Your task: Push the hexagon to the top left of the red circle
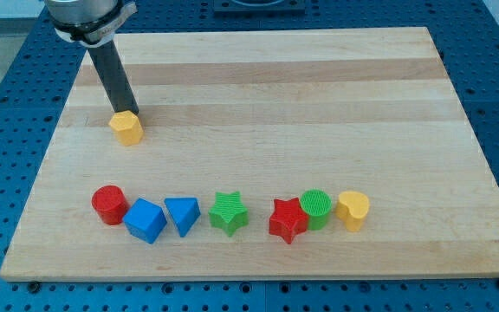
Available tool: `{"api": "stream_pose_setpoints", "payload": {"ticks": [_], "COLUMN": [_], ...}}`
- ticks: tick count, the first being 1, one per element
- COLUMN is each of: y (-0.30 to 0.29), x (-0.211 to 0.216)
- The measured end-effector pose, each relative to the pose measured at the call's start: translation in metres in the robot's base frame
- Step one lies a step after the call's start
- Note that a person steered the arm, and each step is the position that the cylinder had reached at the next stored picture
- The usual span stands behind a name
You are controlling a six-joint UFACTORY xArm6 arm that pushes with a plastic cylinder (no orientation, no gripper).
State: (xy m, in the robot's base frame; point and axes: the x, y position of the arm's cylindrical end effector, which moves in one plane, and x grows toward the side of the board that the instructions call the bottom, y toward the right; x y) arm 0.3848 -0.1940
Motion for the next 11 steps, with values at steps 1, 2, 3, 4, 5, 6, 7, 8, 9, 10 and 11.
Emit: {"api": "stream_pose_setpoints", "payload": {"ticks": [1,2,3,4,5,6,7,8,9,10,11], "y": [0.024,0.049,0.052,0.031,0.013,0.009,0.009,0.008,0.006,0.003,-0.013], "x": [0.001,0.005,0.008,0.008,0.015,0.030,0.046,0.049,0.049,0.052,0.052]}}
